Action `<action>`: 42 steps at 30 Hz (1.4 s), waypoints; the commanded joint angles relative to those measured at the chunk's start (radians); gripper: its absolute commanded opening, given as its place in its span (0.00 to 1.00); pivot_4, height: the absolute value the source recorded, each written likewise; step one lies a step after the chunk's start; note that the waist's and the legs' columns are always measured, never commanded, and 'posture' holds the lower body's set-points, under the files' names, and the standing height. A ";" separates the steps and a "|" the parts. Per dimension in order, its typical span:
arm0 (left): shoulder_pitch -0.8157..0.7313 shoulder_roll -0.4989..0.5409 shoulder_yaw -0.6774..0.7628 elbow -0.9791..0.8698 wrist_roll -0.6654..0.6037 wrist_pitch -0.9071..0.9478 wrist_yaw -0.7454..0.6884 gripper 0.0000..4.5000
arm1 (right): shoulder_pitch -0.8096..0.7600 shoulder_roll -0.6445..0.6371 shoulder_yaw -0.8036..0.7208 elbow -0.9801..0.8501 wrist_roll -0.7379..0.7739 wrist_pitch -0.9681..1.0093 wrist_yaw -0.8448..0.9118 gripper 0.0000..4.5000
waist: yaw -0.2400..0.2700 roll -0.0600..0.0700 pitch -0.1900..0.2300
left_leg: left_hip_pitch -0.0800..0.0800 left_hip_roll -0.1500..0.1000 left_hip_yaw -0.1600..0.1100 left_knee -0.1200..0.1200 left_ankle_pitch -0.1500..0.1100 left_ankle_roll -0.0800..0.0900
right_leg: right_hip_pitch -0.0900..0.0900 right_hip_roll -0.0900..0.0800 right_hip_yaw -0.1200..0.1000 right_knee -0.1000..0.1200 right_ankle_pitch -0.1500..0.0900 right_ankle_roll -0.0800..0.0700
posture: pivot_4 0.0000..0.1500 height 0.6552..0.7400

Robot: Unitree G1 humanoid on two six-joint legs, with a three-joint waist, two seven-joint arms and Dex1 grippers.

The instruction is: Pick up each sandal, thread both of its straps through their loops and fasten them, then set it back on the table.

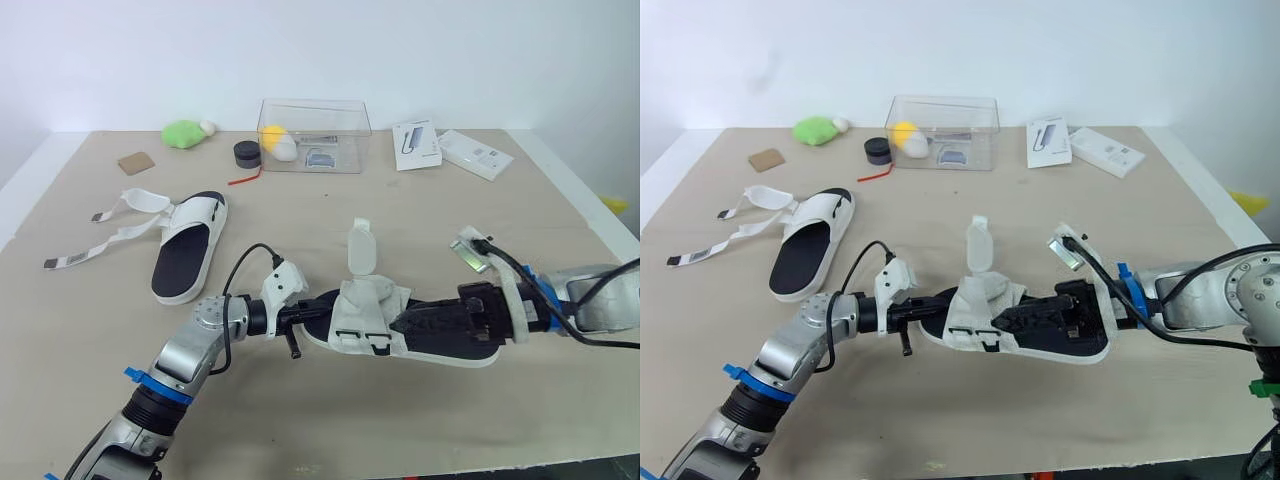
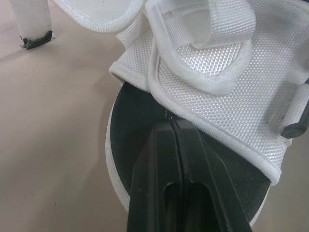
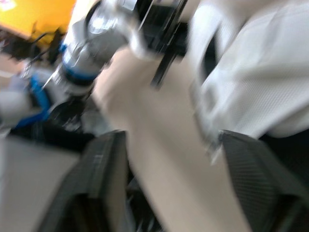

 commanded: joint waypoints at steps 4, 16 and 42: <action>0.019 0.006 -0.034 0.053 0.029 0.033 -0.006 0.00 | 0.116 0.012 -0.025 -0.119 -0.114 -0.037 -0.015 0.98 | 0.000 0.001 -0.001 | 0.000 0.000 0.000 0.001 0.000 0.000 | 0.000 0.000 0.000 0.000 -0.001 -0.001 | 1.00 1.00; 0.002 0.003 -0.031 0.071 0.031 0.027 -0.009 0.00 | 0.049 0.143 0.023 -0.076 -0.175 -0.076 -0.107 0.98 | -0.003 0.003 -0.004 | 0.001 -0.001 0.000 0.003 0.000 0.000 | 0.001 0.000 0.001 0.001 0.001 0.000 | 1.00 1.00; -0.004 0.003 -0.032 0.082 0.036 0.019 -0.012 0.00 | 0.000 0.243 0.044 -0.021 -0.109 -0.089 -0.272 0.01 | -0.003 0.002 -0.005 | 0.000 -0.001 0.000 0.005 0.001 0.000 | 0.001 0.000 0.002 0.000 0.003 0.000 | 1.00 1.00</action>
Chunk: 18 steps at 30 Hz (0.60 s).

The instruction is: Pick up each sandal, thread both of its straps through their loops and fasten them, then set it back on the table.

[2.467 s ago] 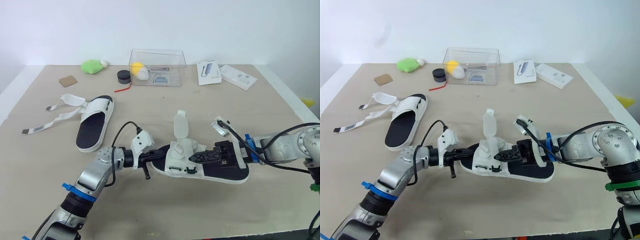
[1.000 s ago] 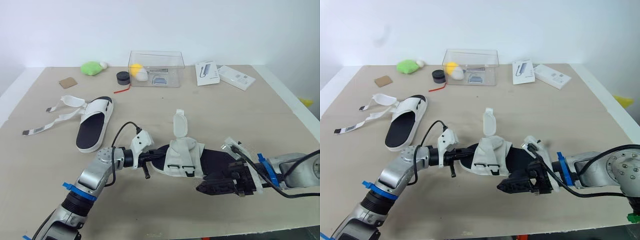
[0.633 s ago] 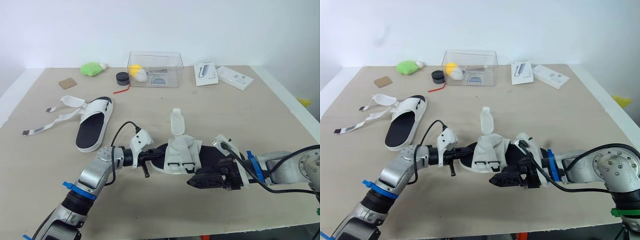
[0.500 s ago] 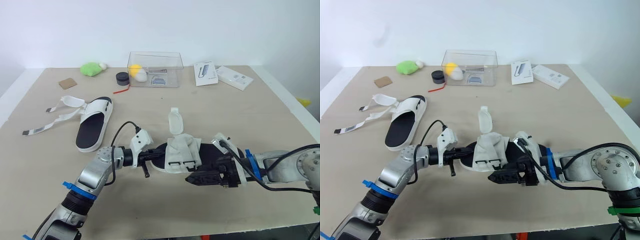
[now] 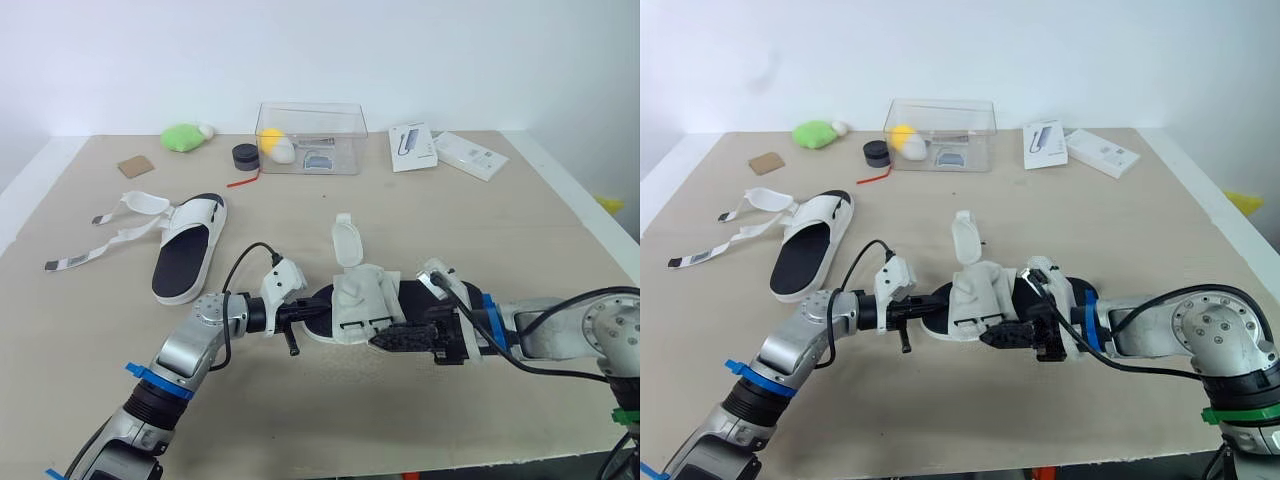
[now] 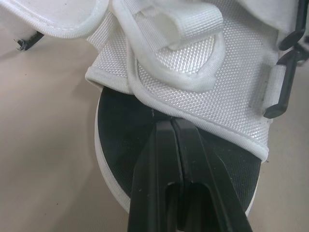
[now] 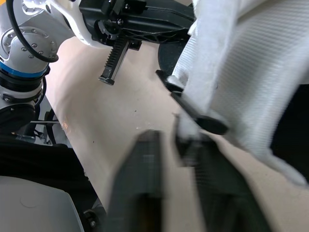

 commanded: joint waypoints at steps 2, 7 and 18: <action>0.024 0.005 -0.034 0.041 0.036 0.022 -0.001 0.00 | -0.006 -0.004 -0.015 -0.012 0.038 -0.010 0.003 0.01 | 0.000 0.000 0.000 | 0.000 0.000 0.000 0.000 0.000 0.000 | 0.000 0.000 0.000 0.000 0.000 0.000 | 1.00 1.00; 0.027 0.006 -0.033 0.040 0.037 0.021 -0.001 0.00 | 0.057 -0.018 -0.009 -0.054 0.038 0.001 0.018 0.01 | 0.000 0.000 0.000 | 0.000 0.000 0.000 0.000 0.000 0.000 | 0.000 0.000 0.000 0.000 0.000 0.000 | 1.00 1.00; 0.044 0.008 -0.034 0.024 0.033 0.028 0.002 0.00 | 0.282 -0.109 -0.031 -0.236 -0.078 0.021 0.203 0.01 | 0.001 0.001 -0.003 | 0.001 0.000 -0.001 -0.002 0.000 0.000 | 0.000 0.000 -0.001 0.000 -0.001 -0.001 | 1.00 1.00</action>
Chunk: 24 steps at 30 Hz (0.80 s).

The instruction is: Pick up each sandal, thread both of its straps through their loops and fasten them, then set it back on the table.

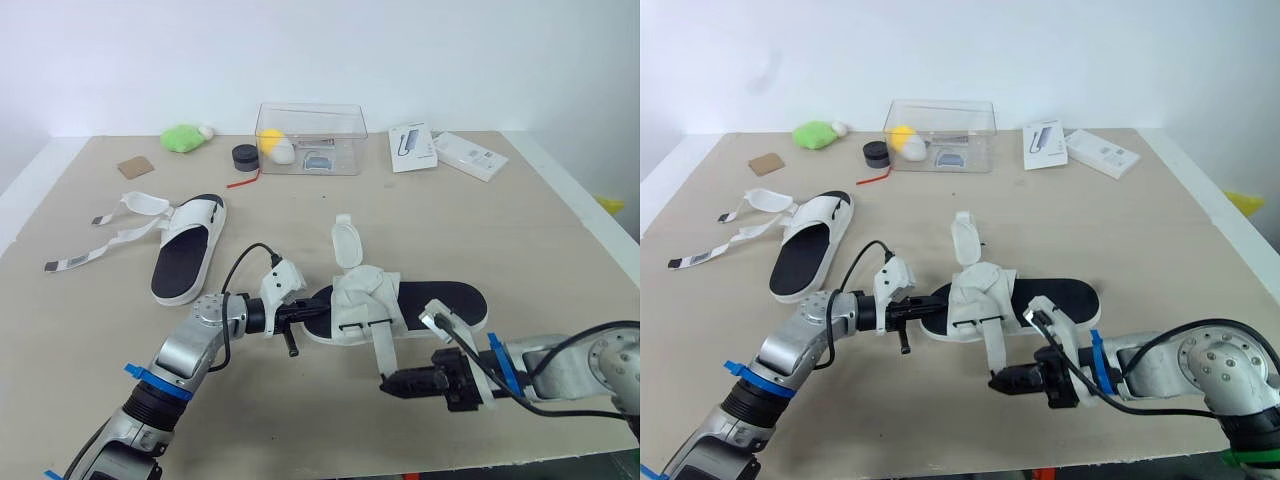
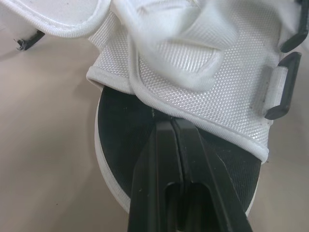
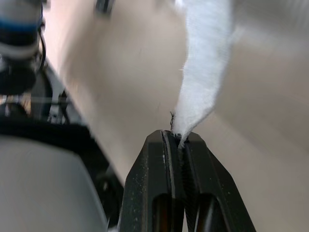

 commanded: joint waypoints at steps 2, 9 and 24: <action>0.034 0.007 -0.036 0.027 0.031 0.030 0.000 0.00 | 0.076 -0.046 -0.019 -0.102 -0.087 -0.002 0.115 0.01 | 0.000 0.000 0.000 | 0.000 0.000 0.000 0.000 0.000 0.000 | 0.000 0.000 0.000 0.000 0.000 0.000 | 1.00 1.00; 0.035 0.006 -0.036 0.027 0.031 0.030 0.000 0.00 | 0.159 -0.100 -0.036 -0.177 -0.222 -0.042 0.291 0.01 | 0.001 0.000 0.000 | 0.000 0.000 0.000 0.000 0.000 0.000 | 0.000 0.000 -0.001 0.000 -0.001 0.000 | 1.00 1.00; 0.044 0.004 -0.044 0.012 0.027 0.040 0.005 0.00 | 0.395 -0.203 -0.180 -0.257 -0.659 -0.395 0.665 0.39 | 0.003 0.000 -0.002 | -0.001 -0.001 -0.001 -0.001 -0.001 -0.001 | 0.000 -0.001 -0.002 0.000 -0.003 0.000 | 1.00 1.00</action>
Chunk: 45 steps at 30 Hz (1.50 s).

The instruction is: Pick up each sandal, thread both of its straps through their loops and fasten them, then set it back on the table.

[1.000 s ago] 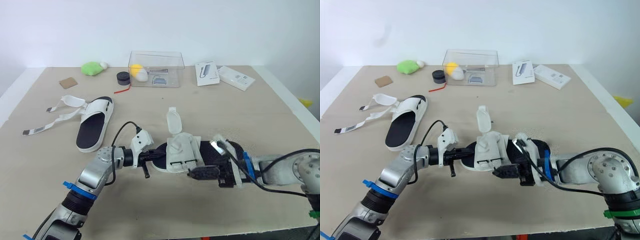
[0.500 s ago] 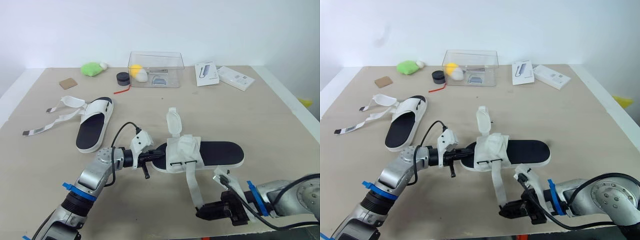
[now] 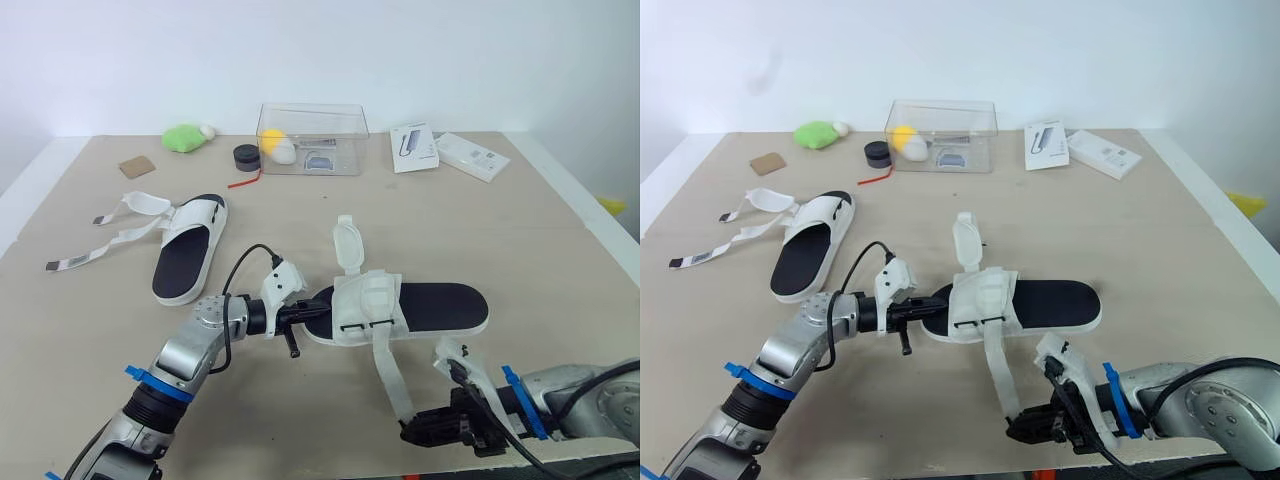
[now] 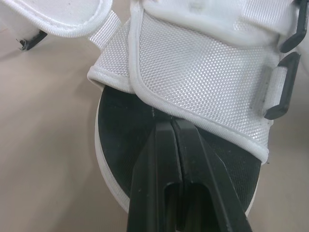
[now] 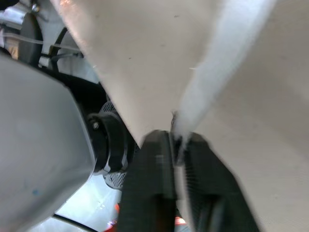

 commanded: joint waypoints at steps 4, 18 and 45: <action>0.043 0.017 -0.036 0.029 0.026 0.042 -0.011 0.00 | 0.198 -0.002 -0.203 -0.001 -0.472 -0.572 0.309 0.78 | 0.001 -0.002 -0.003 | 0.001 -0.001 0.000 0.000 -0.001 -0.002 | 0.000 0.001 -0.001 0.000 -0.001 0.000 | 1.00 1.00; 0.060 0.016 -0.030 0.012 0.019 0.062 -0.002 0.00 | -0.097 0.266 0.025 0.497 -1.160 -2.285 0.396 0.99 | -0.003 -0.002 -0.004 | 0.008 -0.001 0.001 -0.002 -0.002 -0.004 | 0.006 0.002 -0.001 0.000 -0.004 -0.003 | 1.00 1.00; 0.038 0.001 -0.029 0.046 0.033 0.050 -0.004 0.00 | -0.232 0.238 0.247 0.516 -1.372 -2.278 0.013 0.01 | -0.002 -0.002 -0.006 | 0.023 0.000 0.002 -0.003 -0.003 -0.006 | 0.017 -0.001 0.001 0.003 -0.007 -0.003 | 1.00 1.00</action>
